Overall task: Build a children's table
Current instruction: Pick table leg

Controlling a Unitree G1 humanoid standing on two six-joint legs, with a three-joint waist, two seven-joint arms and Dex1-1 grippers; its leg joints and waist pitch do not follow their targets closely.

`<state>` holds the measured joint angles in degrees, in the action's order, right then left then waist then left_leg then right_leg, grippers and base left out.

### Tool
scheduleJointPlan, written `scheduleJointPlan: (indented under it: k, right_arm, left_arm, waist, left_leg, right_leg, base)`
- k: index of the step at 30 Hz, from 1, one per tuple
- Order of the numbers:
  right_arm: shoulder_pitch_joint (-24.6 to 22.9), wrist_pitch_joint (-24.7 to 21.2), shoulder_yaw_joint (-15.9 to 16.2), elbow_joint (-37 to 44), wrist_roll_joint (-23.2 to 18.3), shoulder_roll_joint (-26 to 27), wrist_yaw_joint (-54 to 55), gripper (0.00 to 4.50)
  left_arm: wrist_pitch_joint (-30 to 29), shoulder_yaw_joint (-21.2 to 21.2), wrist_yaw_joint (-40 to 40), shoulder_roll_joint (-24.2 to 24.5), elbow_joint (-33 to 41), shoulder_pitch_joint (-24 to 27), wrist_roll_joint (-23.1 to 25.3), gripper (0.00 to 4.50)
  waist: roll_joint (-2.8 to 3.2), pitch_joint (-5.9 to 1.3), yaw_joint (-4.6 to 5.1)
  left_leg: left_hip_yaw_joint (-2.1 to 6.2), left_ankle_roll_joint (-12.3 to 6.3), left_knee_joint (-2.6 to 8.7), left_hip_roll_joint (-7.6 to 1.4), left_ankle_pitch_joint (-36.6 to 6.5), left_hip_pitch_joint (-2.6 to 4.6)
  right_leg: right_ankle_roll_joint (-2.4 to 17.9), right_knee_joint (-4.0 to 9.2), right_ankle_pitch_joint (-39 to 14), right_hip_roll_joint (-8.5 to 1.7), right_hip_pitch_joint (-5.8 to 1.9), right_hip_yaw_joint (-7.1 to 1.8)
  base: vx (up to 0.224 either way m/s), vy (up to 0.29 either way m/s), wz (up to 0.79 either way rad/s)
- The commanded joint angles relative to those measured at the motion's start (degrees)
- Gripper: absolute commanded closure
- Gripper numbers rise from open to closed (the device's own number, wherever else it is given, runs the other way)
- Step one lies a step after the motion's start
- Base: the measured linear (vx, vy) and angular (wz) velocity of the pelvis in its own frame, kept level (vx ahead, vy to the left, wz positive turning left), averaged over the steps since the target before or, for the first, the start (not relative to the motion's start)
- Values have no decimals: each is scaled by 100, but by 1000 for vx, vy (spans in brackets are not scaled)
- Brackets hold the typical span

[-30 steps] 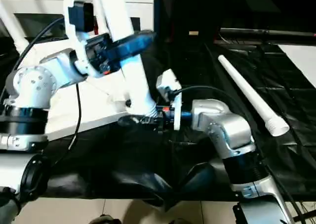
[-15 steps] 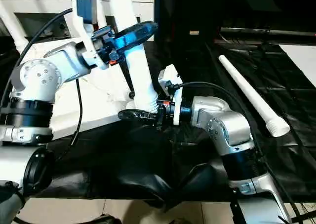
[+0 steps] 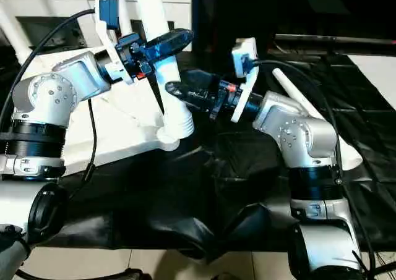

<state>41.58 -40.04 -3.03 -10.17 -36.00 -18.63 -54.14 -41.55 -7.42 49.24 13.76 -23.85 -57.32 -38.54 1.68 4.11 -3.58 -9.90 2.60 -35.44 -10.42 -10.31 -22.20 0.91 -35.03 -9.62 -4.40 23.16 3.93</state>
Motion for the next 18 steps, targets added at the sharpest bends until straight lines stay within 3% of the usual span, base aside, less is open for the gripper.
scheduleJointPlan:
  k: [1, 6, 11, 15, 18]
  right_arm:
    - [-24, -84, 140, 110, 101, -106, -129, 59]
    - [-16, -117, 276, 103, 144, -152, -124, 59]
    - [64, -144, 523, 25, 240, -237, -369, 59]
    - [147, -237, 596, -56, 139, -317, -741, 92]
    - [142, -373, 715, 48, -10, -470, -1132, 129]
  left_arm:
    - [76, 40, -9, -11, -3, -63, 47, 265]
    - [66, 114, 168, -13, 61, -40, 54, 265]
    - [-101, 527, 1109, 89, 482, 216, -107, 265]
    - [-178, 586, 1317, 110, 593, 289, -201, 265]
    - [-149, 543, 1291, 119, 560, 241, -191, 265]
  waist:
    - [-15, -494, -19]
    - [-17, -496, -20]
    - [-30, -498, -23]
    - [-15, -484, -19]
    - [-43, -486, -20]
  left_leg:
    - [54, -136, 388, -191, -785, 100]
    - [55, -118, 388, -191, -820, 103]
    - [53, -154, 391, -204, -786, 102]
    - [47, -156, 388, -199, -878, 99]
    - [50, -158, 389, -205, -875, 99]
  right_leg:
    - [1357, 378, -1091, -343, -359, -229]
    - [1351, 384, -1151, -344, -360, -229]
    - [1417, 365, -1079, -348, -360, -230]
    - [1396, 381, -1231, -348, -359, -232]
    - [1373, 383, -1254, -343, -363, -232]
  base:
    - [0, 0, 0]
    - [0, 0, 0]
    - [0, 0, 0]
    - [0, 0, 0]
    - [0, 0, 0]
